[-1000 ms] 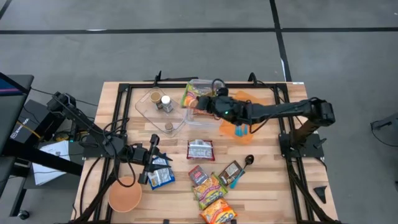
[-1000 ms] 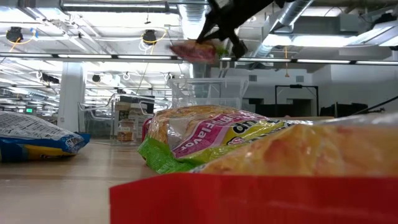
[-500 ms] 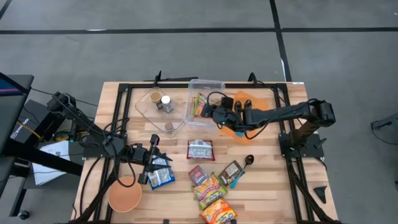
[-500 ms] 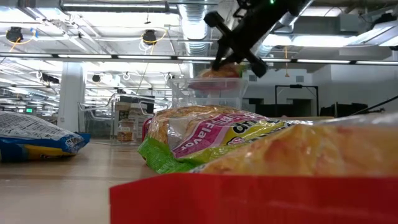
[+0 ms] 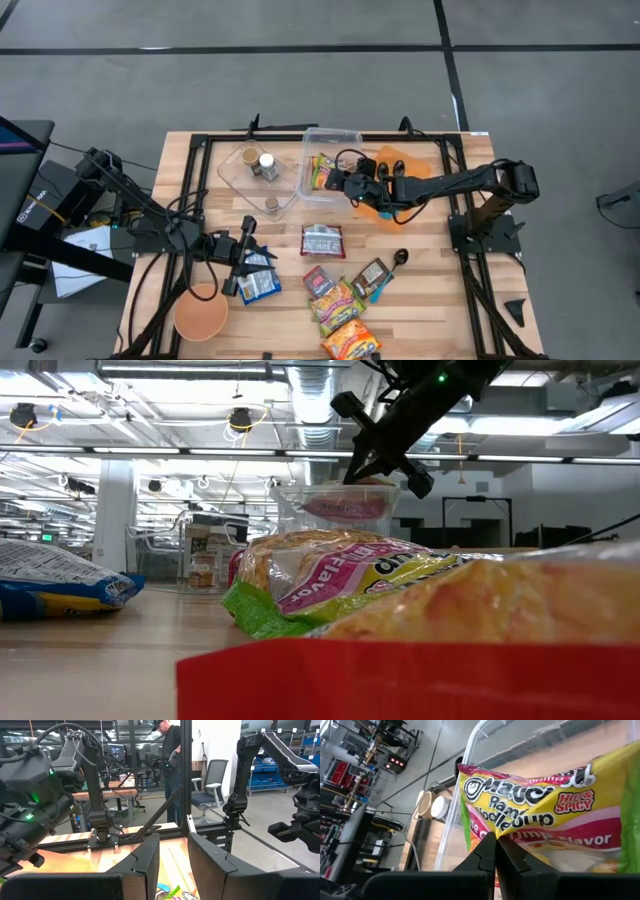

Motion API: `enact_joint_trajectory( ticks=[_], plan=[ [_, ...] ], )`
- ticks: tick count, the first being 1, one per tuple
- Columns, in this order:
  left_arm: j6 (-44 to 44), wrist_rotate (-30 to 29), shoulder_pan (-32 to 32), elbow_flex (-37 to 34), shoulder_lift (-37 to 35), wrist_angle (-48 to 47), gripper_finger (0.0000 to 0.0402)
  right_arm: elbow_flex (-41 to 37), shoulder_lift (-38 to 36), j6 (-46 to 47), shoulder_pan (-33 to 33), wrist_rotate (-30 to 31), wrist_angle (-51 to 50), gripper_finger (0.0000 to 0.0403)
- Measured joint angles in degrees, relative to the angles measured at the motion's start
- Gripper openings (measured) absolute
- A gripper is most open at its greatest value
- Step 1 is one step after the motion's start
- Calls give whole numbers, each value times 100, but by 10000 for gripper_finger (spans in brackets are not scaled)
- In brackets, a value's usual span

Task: Pick & Place Food Item
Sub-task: Put the green noodle pack into the white bin

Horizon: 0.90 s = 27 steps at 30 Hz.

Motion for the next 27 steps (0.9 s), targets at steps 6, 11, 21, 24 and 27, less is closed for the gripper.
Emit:
enact_joint_trajectory(
  ticks=[6,11,21,24,27],
  plan=[
    [7,2,0,-1,0,0,95,0,0,-130,0,-1,40,0],
    [7,0,0,0,0,0,95,0,0,-205,0,-5,41,0],
    [8,0,0,0,0,0,95,2,0,-700,0,-259,201,0],
    [8,0,0,0,0,0,95,4,-1,-777,0,-326,285,0],
    [7,0,0,-1,0,0,95,4,0,-718,0,-339,293,0]
  ],
)
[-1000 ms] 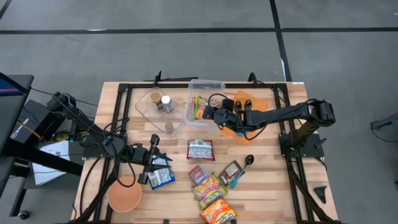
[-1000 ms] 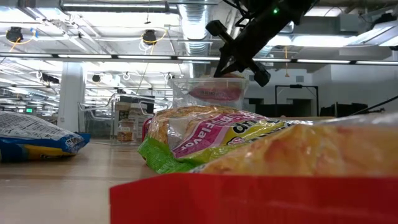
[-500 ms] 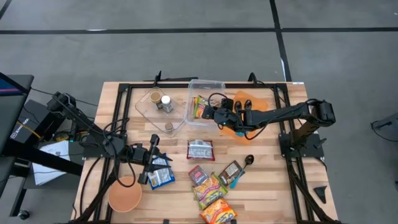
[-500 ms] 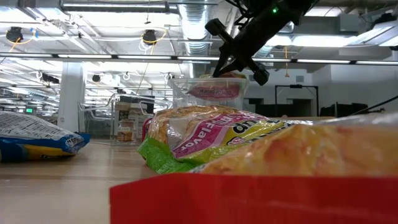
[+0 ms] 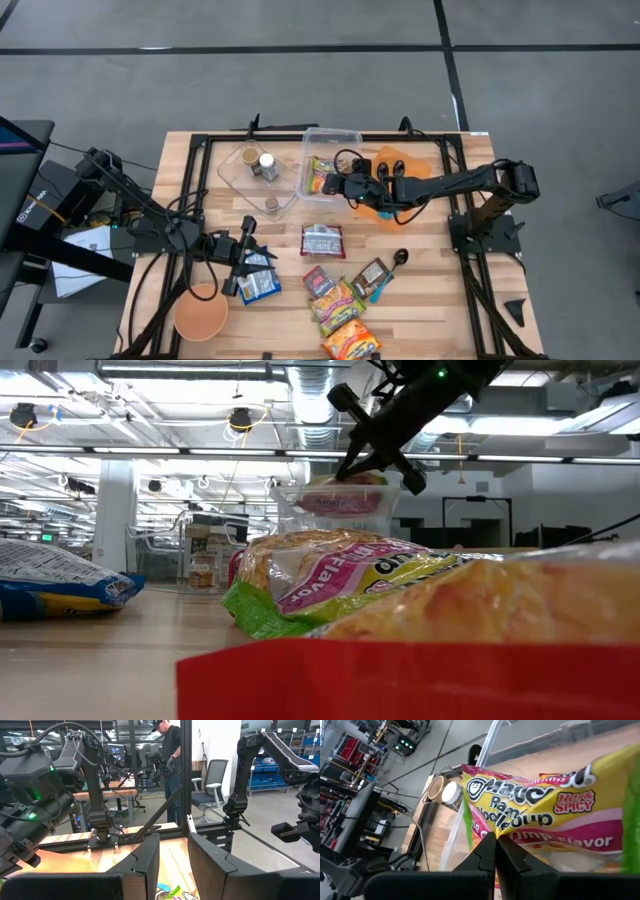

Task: Pick & Place Food Item
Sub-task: Put the green noodle pack into the white bin, then put the orange seasoning pack into the transparent bin

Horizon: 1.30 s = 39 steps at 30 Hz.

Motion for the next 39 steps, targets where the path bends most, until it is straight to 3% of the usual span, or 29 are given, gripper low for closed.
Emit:
enact_joint_trajectory(
  ticks=[21,39],
  plan=[
    [2,0,0,1,-2,-1,95,0,20,96,59,50,-82,5],
    [2,0,0,1,-2,-2,95,4,16,-581,271,192,457,167]
  ],
)
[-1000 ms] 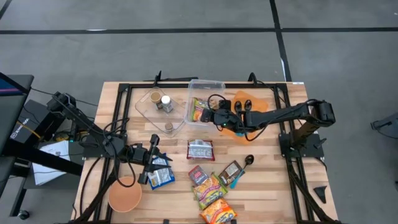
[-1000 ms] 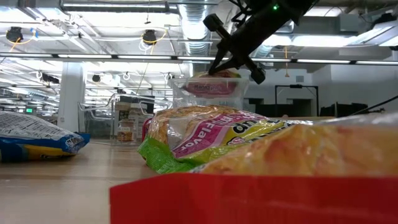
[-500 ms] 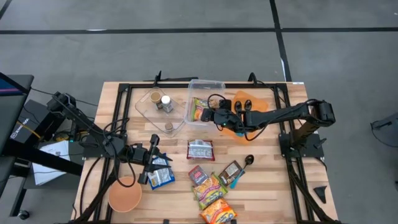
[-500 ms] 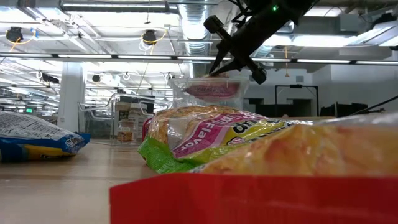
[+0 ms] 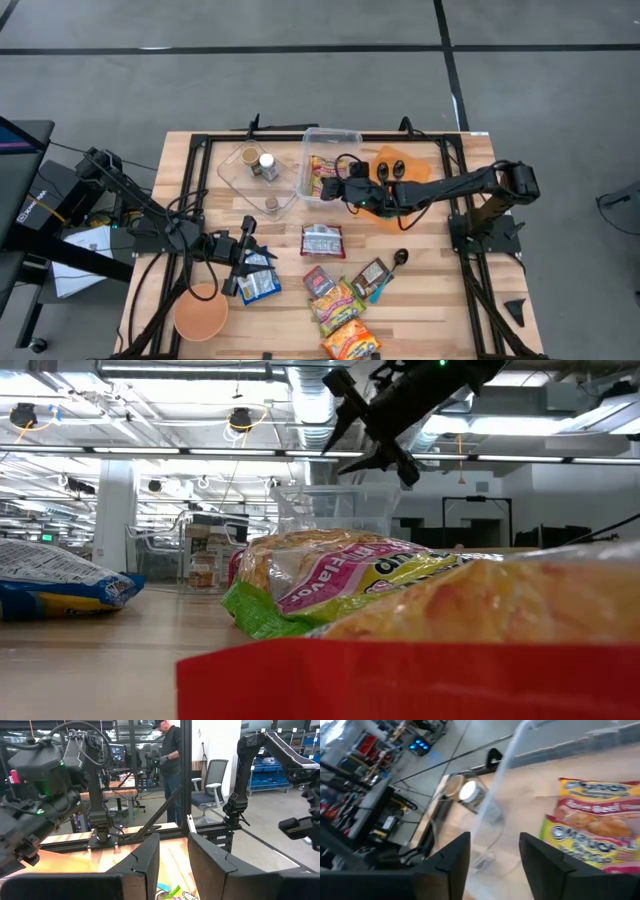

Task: Pick & Place Food Item
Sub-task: Put the orange seasoning pack into the transparent bin

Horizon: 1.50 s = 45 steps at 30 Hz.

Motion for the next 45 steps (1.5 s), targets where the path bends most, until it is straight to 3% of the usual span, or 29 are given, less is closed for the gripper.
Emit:
enact_joint_trajectory(
  ticks=[9,18,24,31,38,45],
  plan=[
    [0,0,0,0,0,-39,95,14,-199,-1805,748,-64,455,193],
    [2,0,7,7,-2,-148,95,7,-631,-3444,2534,-251,-613,187],
    [2,0,7,7,-2,-136,95,-2,-618,-3295,3855,-284,-1662,180],
    [1,0,7,7,-2,-129,95,0,-619,-2741,4899,176,-1797,170],
    [0,0,7,7,-2,-127,95,0,-619,-2728,5262,323,-1795,161],
    [0,-2,7,7,-2,-127,95,0,-619,-2725,5167,647,-1785,153]
  ],
)
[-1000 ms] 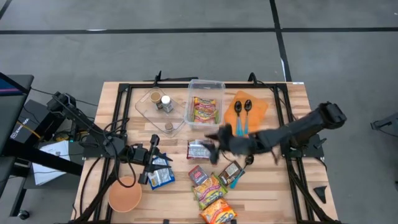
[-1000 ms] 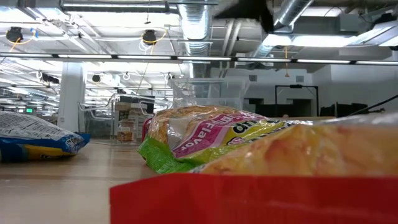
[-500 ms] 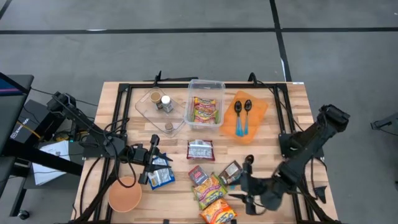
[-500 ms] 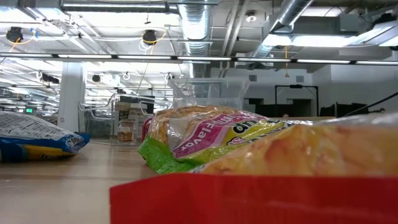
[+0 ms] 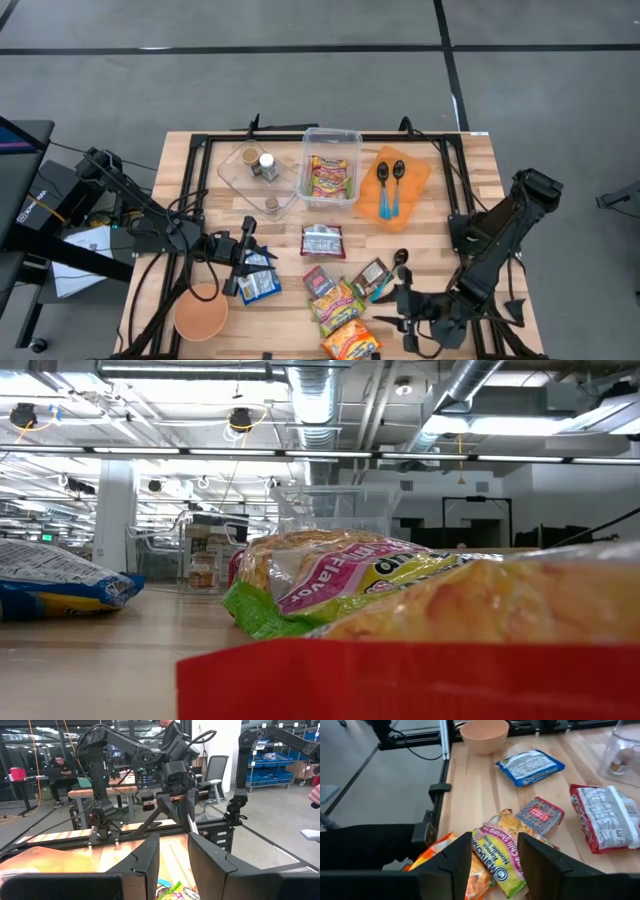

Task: Pick & Place Food Item
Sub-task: Put the orange seasoning pack into the transparent bin

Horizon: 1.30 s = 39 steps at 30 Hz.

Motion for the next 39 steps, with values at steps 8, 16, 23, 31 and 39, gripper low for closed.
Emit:
enact_joint_trajectory(
  ticks=[8,16,23,31,39],
  plan=[
    [-13,0,0,-2,0,0,95,0,0,2416,-396,465,-830,135],
    [-13,0,0,-2,0,0,95,1,345,4261,-935,244,-2031,103],
    [-7,0,0,-4,0,0,95,-2,729,2636,-1261,-955,-1578,98],
    [-2,0,0,-4,0,1,95,0,1071,2696,-1594,-1775,-787,98],
    [0,0,0,-7,0,0,95,-1,1455,2697,-1898,-2288,-607,98]
  ],
)
